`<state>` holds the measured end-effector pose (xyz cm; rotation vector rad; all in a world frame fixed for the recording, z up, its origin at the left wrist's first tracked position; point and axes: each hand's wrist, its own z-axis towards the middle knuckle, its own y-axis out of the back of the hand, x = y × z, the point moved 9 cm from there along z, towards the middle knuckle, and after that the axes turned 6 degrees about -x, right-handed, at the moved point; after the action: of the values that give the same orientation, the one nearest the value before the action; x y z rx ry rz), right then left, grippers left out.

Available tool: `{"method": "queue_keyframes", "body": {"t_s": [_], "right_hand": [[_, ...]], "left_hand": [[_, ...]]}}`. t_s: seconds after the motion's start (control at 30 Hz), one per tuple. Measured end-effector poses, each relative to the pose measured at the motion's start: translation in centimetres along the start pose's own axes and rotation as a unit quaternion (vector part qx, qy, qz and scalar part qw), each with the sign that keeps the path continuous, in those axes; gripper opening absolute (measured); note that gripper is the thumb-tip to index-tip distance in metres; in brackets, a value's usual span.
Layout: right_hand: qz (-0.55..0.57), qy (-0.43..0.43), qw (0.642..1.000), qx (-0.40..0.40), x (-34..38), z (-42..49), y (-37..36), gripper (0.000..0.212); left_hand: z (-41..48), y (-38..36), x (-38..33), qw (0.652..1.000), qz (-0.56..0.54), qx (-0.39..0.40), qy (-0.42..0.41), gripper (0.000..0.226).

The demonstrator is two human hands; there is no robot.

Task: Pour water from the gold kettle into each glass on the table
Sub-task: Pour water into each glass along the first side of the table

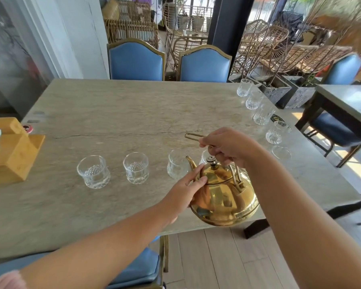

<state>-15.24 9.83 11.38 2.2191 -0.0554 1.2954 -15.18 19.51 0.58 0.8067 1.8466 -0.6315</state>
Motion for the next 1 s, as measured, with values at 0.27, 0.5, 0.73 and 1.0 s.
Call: {"method": "queue_keyframes", "body": {"t_s": [0.27, 0.5, 0.73, 1.0], "right_hand": [[-0.015, -0.006, 1.0, 0.002, 0.25, 0.09, -0.3, 0.015], [-0.02, -0.012, 1.0, 0.007, 0.29, 0.36, -0.61, 0.015], [-0.012, -0.015, 1.0, 0.007, 0.3, 0.55, -0.74, 0.015], [-0.026, -0.016, 0.999, 0.011, 0.4, 0.75, -0.81, 0.014]], "left_hand": [[0.03, 0.04, 0.06, 1.0, -0.008, -0.003, 0.004, 0.045], [-0.09, 0.05, -0.13, 1.0, -0.007, -0.007, 0.001, 0.044], [-0.22, -0.02, -0.33, 1.0, -0.012, -0.004, 0.0, 0.044], [-0.26, -0.11, -0.43, 1.0, -0.01, -0.003, -0.005, 0.044]]}}
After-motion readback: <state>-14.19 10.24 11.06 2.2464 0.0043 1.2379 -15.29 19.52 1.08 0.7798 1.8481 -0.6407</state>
